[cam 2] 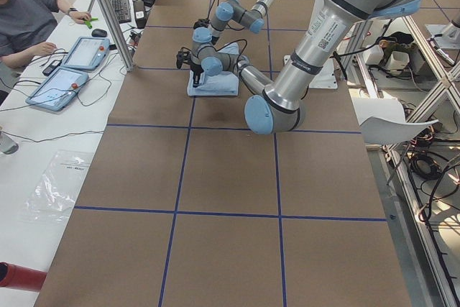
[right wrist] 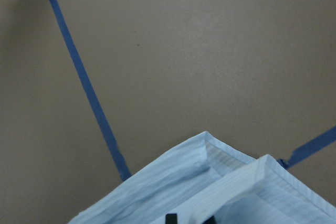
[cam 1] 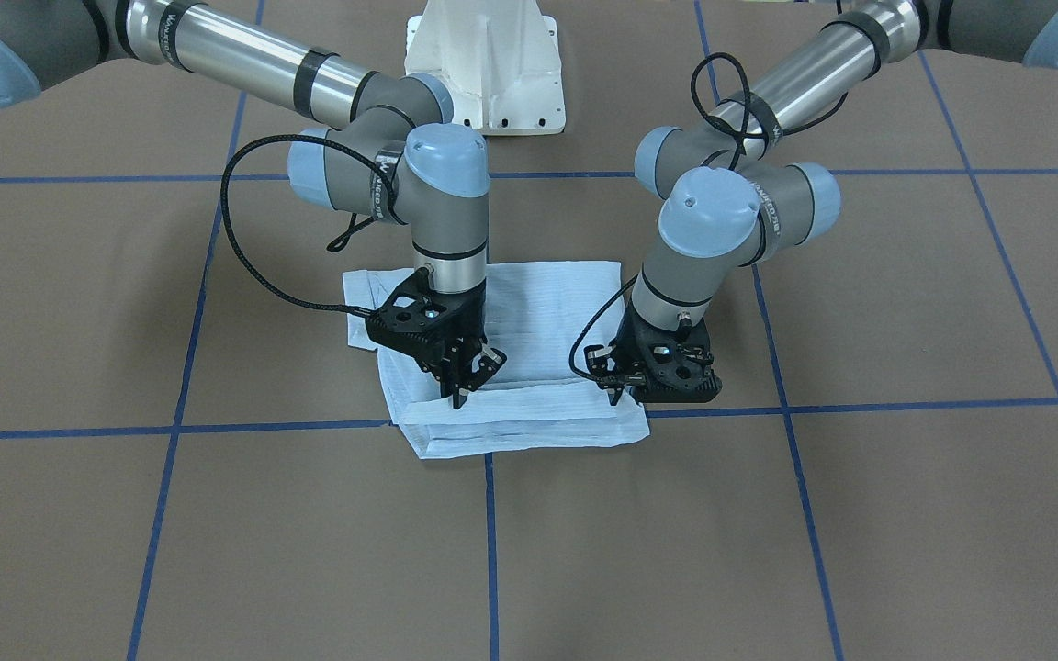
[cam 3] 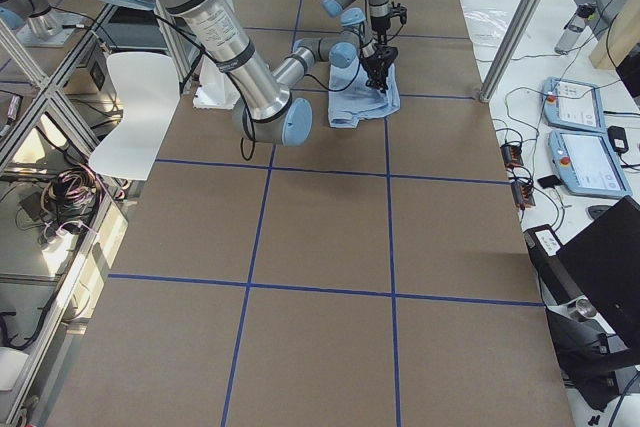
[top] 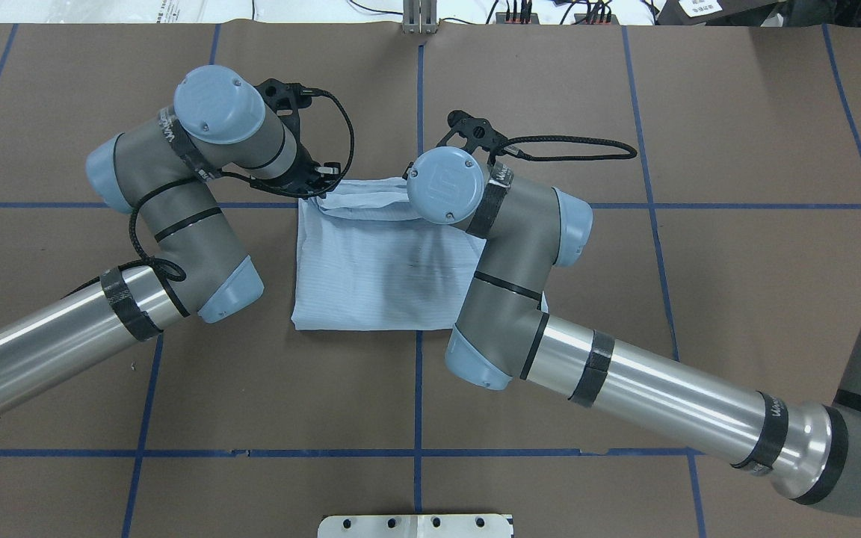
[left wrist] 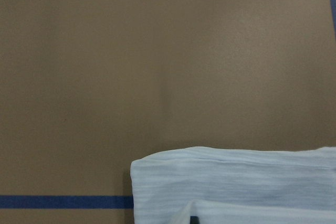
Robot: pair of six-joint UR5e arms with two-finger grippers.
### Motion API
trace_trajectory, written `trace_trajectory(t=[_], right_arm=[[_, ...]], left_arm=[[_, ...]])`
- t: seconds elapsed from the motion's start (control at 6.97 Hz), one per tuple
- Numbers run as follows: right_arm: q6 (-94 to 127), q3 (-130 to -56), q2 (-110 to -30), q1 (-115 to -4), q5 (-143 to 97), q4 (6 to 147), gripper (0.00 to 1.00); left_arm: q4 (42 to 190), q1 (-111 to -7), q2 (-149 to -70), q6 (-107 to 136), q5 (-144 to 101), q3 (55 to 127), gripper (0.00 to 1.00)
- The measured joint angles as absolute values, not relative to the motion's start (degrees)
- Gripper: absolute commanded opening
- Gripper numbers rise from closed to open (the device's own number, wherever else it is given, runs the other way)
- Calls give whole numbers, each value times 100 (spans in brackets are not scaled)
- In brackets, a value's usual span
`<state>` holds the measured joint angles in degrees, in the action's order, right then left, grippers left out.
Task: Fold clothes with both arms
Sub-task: 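Lift the near edge with both grippers and fold it toward the far edge, then release the shirt and raise both grippers away from it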
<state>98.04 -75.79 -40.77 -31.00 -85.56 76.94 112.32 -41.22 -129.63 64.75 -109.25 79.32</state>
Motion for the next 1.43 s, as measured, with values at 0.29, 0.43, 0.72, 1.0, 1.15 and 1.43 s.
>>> trace_trajectory(t=[0.29, 0.43, 0.72, 1.0, 1.15, 1.43], right_arm=[[9276, -7568, -3957, -3493, -9448, 7832, 100], [9013, -7578, -3955, -3605, -9741, 7952, 100], [8701, -7598, -4104, -3579, -9877, 8016, 100], [8186, -7595, -4219, -3569, -9905, 8045, 100], [7777, -7609, -4225, -3709, -10049, 8164, 100], [6387, -7967, -4506, -4352, -10751, 8758, 100]], left_arm=[[11265, -4245, -12930, 6303, -11181, 8107, 100], [11256, -4296, -12873, 6223, -11370, 8227, 100], [11254, -4260, -12746, 6173, -11468, 8320, 100], [11255, -4128, -12717, 6063, -11450, 8179, 100], [11212, -4161, -12704, 5853, -11454, 8172, 100], [10826, -4384, -12329, 5214, -11490, 8789, 100]])
